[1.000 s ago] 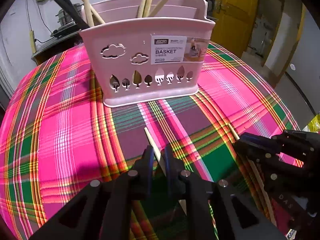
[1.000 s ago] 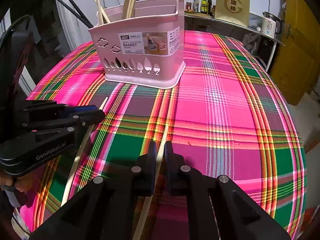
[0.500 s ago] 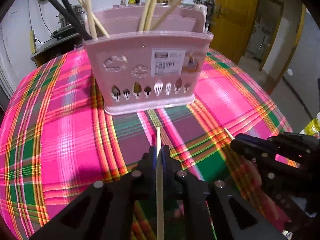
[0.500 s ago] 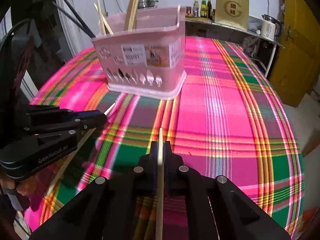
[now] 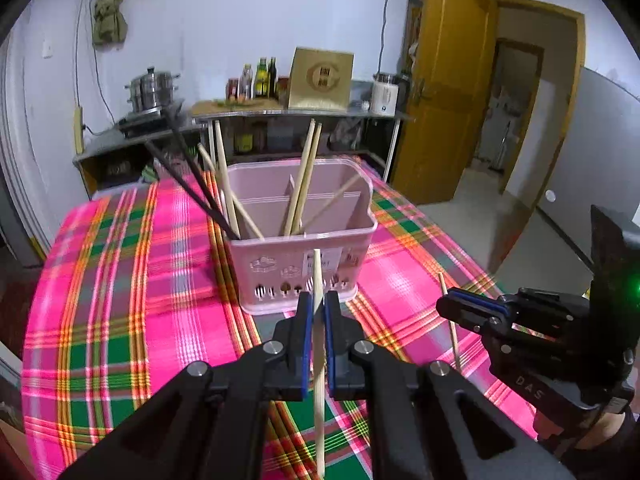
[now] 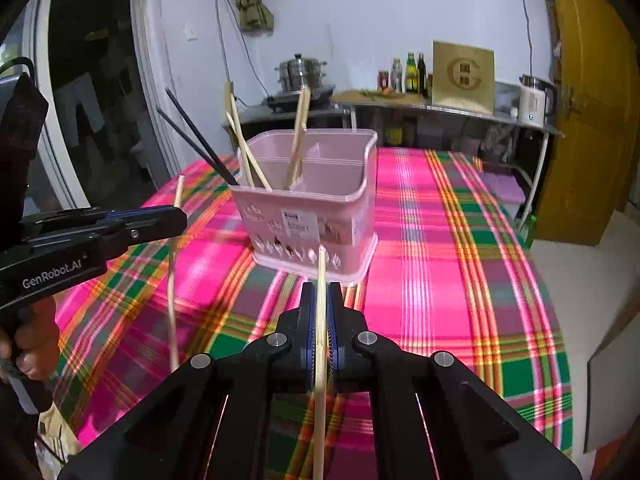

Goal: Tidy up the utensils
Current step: 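Lift both held light chopsticks upright and carry both tools over the pink basket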

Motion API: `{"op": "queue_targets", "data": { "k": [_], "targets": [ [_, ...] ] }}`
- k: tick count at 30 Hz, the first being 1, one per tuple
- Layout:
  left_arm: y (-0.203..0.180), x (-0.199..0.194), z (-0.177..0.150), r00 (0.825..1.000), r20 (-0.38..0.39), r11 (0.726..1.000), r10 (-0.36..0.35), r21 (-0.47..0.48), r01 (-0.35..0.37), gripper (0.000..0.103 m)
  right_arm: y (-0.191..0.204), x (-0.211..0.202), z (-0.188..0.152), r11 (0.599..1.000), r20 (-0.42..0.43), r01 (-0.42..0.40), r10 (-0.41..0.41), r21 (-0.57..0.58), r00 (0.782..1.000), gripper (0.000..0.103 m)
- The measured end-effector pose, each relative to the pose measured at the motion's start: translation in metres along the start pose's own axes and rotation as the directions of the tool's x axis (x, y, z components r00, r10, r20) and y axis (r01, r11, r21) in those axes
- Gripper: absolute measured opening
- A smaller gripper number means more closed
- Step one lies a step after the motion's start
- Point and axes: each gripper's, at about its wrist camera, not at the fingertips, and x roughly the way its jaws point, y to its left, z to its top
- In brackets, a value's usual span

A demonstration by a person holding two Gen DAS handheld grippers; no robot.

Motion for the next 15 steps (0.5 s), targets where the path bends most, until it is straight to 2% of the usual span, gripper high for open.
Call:
{"op": "queue_targets", "data": {
  "k": [6, 15],
  "targets": [
    [-0.004, -0.025, 0.007, 0.998, 0.054, 1.000, -0.009, 0.019, 0.008, 0.006, 0.005, -0.023, 0.011, 1.000, 0.066, -0.004, 0.004, -0.009, 0.998, 0.005],
    [-0.006, -0.039, 0.007, 0.997, 0.079, 1.000, -0.016, 0.020, 0.014, 0.006, 0.008, -0.043, 0.013, 1.000, 0.117, -0.019, 0.021, -0.015, 0.993, 0.005]
  ]
}}
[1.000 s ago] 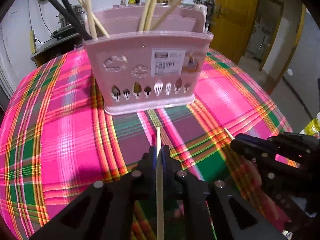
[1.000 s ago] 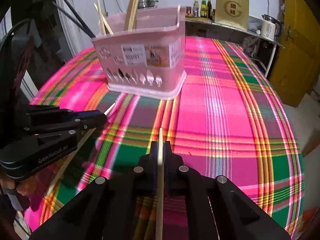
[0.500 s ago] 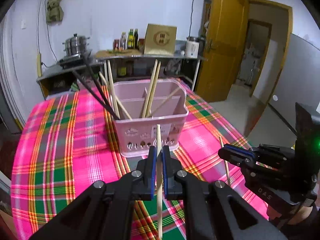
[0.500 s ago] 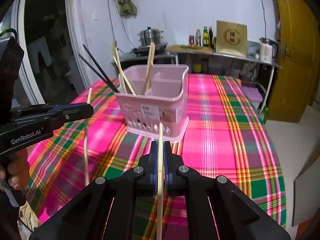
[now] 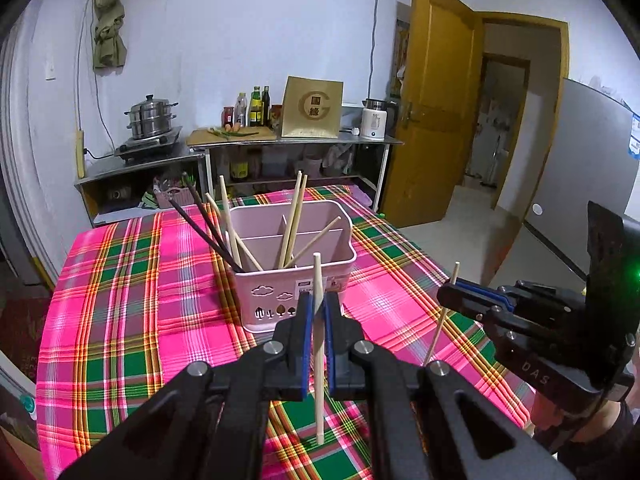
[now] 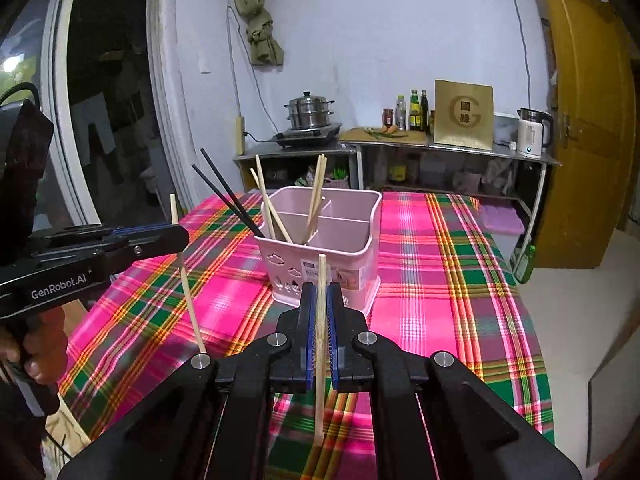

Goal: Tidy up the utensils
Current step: 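Lift both held light chopsticks upright and carry both tools over the pink basket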

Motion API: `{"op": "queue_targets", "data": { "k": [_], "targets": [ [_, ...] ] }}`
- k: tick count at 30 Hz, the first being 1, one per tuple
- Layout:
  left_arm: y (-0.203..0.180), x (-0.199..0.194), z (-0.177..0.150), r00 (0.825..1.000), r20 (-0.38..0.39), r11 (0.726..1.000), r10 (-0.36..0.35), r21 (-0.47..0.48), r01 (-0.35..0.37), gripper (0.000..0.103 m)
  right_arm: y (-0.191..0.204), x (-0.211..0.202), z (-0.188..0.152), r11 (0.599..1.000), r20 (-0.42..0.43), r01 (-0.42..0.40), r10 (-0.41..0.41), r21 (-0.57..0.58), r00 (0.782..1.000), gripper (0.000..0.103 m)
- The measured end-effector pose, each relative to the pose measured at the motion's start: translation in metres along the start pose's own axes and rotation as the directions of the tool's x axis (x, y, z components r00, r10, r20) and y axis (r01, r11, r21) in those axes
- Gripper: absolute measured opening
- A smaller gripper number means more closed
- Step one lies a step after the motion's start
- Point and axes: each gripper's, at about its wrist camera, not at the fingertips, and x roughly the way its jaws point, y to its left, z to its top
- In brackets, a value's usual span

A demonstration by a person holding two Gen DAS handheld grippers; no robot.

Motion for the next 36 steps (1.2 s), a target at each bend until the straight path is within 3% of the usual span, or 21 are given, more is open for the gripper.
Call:
{"op": "queue_targets", "data": {
  "k": [20, 36],
  "targets": [
    [0.009, -0.008, 0.007, 1.000, -0.004, 1.000, -0.013, -0.016, 0.013, 0.006, 0.006, -0.007, 0.013, 1.000, 0.033, -0.016, 0.017, -0.019, 0.999, 0.005],
    [0.029, -0.013, 0.078, 0.997, 0.072, 0.999, 0.009, -0.033, -0.007, 0.006, 0.019, 0.007, 0.078, 0.997, 0.121, -0.059, 0.064, -0.048, 0.991, 0.005]
  ]
}}
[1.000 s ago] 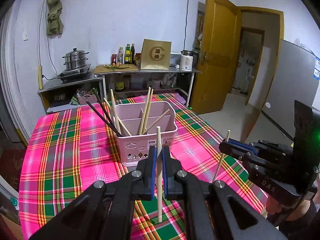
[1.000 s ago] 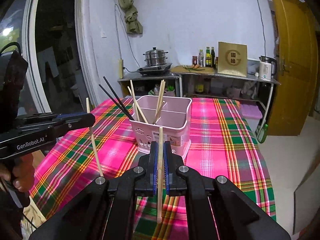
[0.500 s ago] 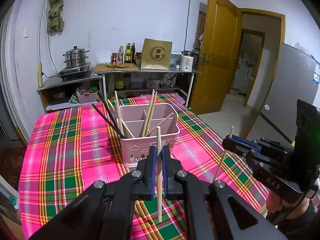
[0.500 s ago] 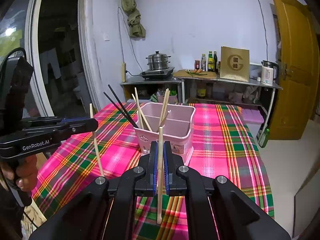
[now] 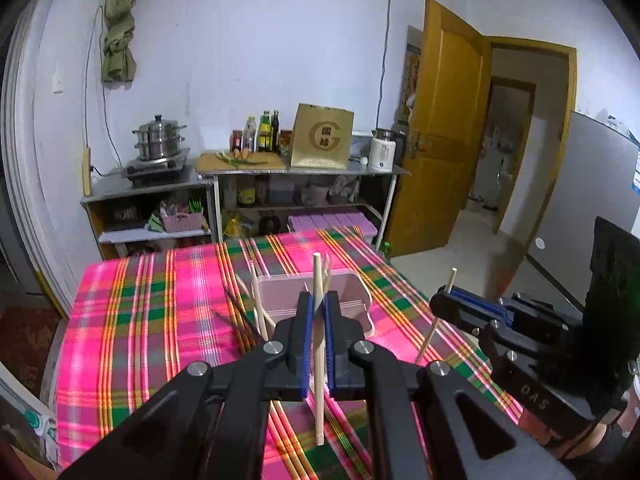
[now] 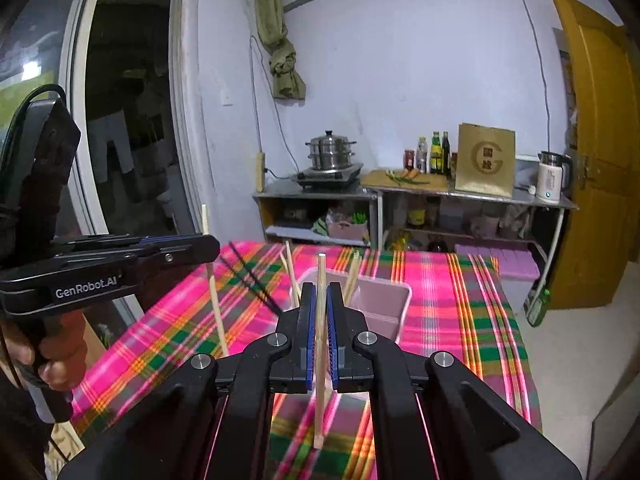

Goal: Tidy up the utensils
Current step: 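Lift both held light chopsticks upright and carry both tools over the pink basket, then lower the right tool's chopstick into the basket while the left tool lowers its own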

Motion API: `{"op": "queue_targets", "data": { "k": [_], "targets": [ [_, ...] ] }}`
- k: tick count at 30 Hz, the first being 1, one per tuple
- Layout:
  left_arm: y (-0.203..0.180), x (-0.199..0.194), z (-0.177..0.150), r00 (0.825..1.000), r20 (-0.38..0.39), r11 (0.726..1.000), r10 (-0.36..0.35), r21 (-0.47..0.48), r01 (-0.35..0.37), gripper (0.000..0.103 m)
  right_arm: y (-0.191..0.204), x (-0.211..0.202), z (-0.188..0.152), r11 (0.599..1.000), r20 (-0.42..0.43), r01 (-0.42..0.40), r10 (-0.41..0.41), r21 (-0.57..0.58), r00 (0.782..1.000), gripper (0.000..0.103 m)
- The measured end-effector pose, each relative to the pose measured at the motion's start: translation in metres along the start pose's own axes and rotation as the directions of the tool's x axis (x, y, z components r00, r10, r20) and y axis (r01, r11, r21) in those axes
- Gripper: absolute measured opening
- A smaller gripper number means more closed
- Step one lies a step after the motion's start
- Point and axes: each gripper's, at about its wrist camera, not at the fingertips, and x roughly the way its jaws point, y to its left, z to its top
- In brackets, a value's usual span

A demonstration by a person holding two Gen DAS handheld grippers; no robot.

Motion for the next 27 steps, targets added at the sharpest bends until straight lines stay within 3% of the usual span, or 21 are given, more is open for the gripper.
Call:
{"op": "queue_targets", "data": {
  "k": [15, 27],
  "targets": [
    [0.015, 0.037, 0.053, 0.998, 0.063, 1.000, 0.014, 0.001, -0.015, 0.006, -0.010, 0.042, 0.052, 0.998, 0.088, -0.030, 0.026, 0.049, 0.996, 0.005],
    [0.034, 0.085, 0.047, 0.998, 0.047, 0.999, 0.046, -0.005, -0.046, 0.006, -0.025, 0.092, 0.050, 0.995, 0.089, -0.028, 0.020, 0.092, 0.996, 0.005]
  ]
}}
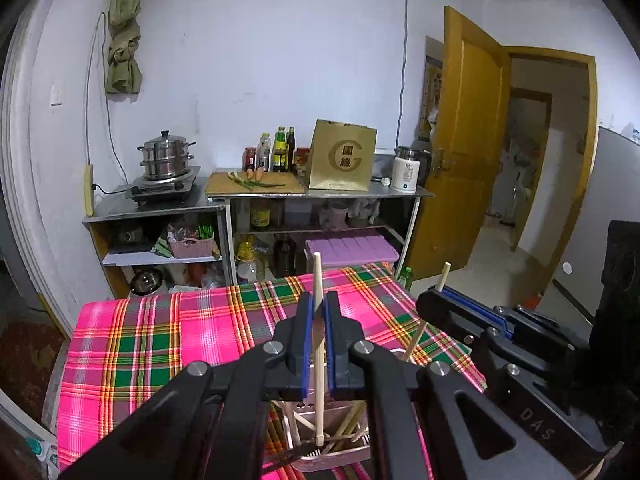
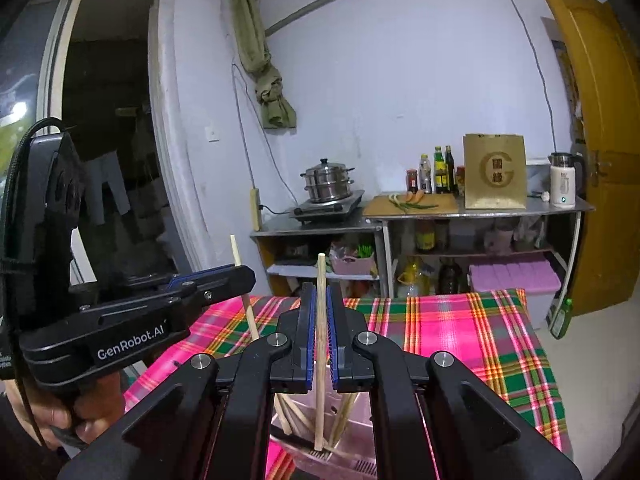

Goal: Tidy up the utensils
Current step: 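Lower the right tool's chopstick into the basket while the left tool lowers its own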

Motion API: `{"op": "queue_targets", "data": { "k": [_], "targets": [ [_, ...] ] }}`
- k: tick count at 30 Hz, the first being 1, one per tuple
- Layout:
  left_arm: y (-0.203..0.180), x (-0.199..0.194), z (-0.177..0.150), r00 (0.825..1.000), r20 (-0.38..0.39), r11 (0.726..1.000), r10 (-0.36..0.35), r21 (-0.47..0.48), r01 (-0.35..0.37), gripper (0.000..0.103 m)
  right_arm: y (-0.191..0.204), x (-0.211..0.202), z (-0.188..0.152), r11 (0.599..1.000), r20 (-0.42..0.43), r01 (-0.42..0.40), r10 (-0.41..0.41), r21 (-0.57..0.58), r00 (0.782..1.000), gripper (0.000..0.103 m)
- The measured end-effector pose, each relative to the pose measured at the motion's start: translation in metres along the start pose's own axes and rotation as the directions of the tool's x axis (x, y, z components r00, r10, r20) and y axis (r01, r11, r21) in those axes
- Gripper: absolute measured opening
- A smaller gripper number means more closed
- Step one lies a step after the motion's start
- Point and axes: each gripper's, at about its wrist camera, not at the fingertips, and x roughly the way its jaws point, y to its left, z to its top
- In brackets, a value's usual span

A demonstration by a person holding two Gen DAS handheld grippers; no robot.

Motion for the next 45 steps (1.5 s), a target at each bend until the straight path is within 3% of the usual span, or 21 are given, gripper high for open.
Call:
{"op": "queue_targets", "data": {
  "k": [16, 34, 42, 45],
  "targets": [
    [0.003, 0.034, -0.034, 0.995, -0.098, 1.000, 0.003, 0.004, -0.003, 0.006, -0.006, 0.030, -0.033, 1.000, -0.095, 0.004, -0.003, 0.011, 0.995, 0.005],
    [-0.008, 0.038, -0.057, 0.985, -0.171, 0.999, 0.021, 0.044, -0.014, 0.006, -0.009, 0.032, -0.053, 1.000, -0.177, 0.016, -0.013, 0.015, 0.984, 0.006],
    [-0.003, 0.030, -0.054, 0.988, -0.152, 1.000, 0.005, 0.009, -0.003, 0.007, -0.010, 0.023, -0.049, 1.000, -0.170, 0.007, -0.006, 0.010, 0.985, 0.010],
    [-0.001, 0.021, -0.051, 0.990, -0.139, 1.000, -0.003, -0.011, 0.002, 0.013, -0.010, 0.015, -0.048, 1.000, -0.156, 0.012, -0.010, 0.009, 0.988, 0.012]
  ]
}}
